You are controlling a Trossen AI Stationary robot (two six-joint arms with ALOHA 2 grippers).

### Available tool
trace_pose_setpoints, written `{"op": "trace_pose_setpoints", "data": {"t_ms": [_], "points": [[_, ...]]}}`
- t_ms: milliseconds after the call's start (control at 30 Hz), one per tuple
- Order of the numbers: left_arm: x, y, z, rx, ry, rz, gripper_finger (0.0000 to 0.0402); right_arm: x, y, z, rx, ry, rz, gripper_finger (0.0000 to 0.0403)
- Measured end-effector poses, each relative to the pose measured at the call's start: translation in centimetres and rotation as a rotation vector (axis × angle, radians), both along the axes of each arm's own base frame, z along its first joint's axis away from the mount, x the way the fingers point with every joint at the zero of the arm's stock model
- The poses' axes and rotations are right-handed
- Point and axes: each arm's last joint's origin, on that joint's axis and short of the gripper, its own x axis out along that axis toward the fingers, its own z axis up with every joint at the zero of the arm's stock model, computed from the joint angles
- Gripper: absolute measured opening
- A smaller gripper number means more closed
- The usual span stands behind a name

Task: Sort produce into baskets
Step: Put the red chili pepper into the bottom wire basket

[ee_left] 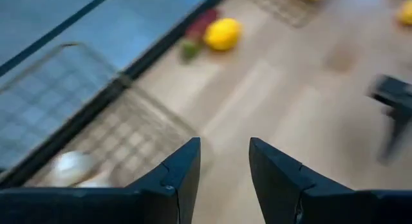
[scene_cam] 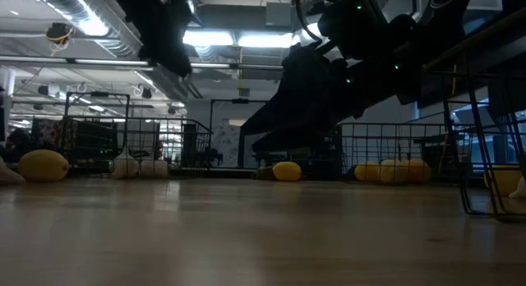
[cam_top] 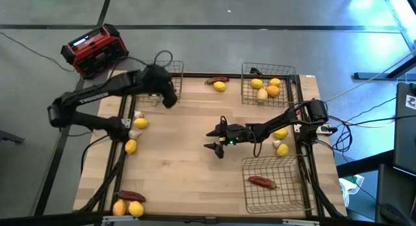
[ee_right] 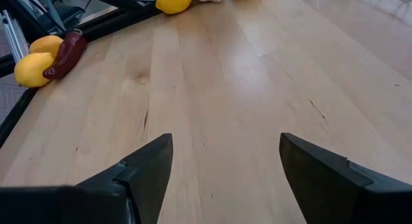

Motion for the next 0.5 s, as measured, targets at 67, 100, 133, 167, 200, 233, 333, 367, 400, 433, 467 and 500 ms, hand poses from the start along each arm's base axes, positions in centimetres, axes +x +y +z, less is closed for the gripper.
{"op": "trace_pose_setpoints", "data": {"t_ms": [67, 100, 133, 167, 200, 233, 333, 367, 400, 433, 467, 500], "points": [[0.6, -1.5, -0.1, -0.023, -0.015, -0.043, 0.013, 0.0, 0.0, 0.0, 0.0, 0.0, 0.0, 0.028], [0.8, -2.2, -0.2, -0.042, -0.015, -0.067, 0.013, 0.0, 0.0, 0.0, 0.0, 0.0, 0.0, 0.028], [1.0, -3.0, -0.5, -0.059, -0.009, -0.094, 0.013, 0.0, 0.0, 0.0, 0.0, 0.0, 0.0, 0.028], [1.2, -3.8, -0.7, -0.076, -0.002, -0.123, 0.013, 0.0, 0.0, 0.0, 0.0, 0.0, 0.0, 0.028], [1.4, -4.7, -1.0, -0.089, 0.012, -0.154, 0.013, 0.0, 0.0, 0.0, 0.0, 0.0, 0.0, 0.028], [1.5, -5.5, -1.2, -0.102, 0.021, -0.183, 0.013, 0.0, 0.0, 0.0, 0.0, 0.0, 0.0, 0.028], [1.8, -7.8, -1.9, -0.131, 0.036, -0.257, 0.013, 0.0, 0.0, 0.0, 0.0, 0.0, 0.0, 0.028], [1.8, -8.5, -2.1, -0.14, 0.04, -0.279, 0.013, 0.0, 0.0, 0.0, 0.0, 0.0, 0.0, 0.028], [1.8, -9.2, -2.3, -0.144, 0.041, -0.302, 0.013, 0.0, 0.0, 0.0, 0.0, 0.0, 0.0, 0.028], [1.9, -9.8, -2.6, -0.149, 0.044, -0.323, 0.013, 0.0, 0.0, 0.0, 0.0, 0.0, 0.0, 0.028], [1.8, -10.3, -2.9, -0.155, 0.052, -0.341, 0.013, 0.0, 0.0, 0.0, 0.0, 0.0, 0.0, 0.028], [1.7, -10.8, -3.2, -0.158, 0.068, -0.362, 0.013, 0.0, 0.0, 0.0, 0.0, 0.0, 0.0, 0.028]]}}
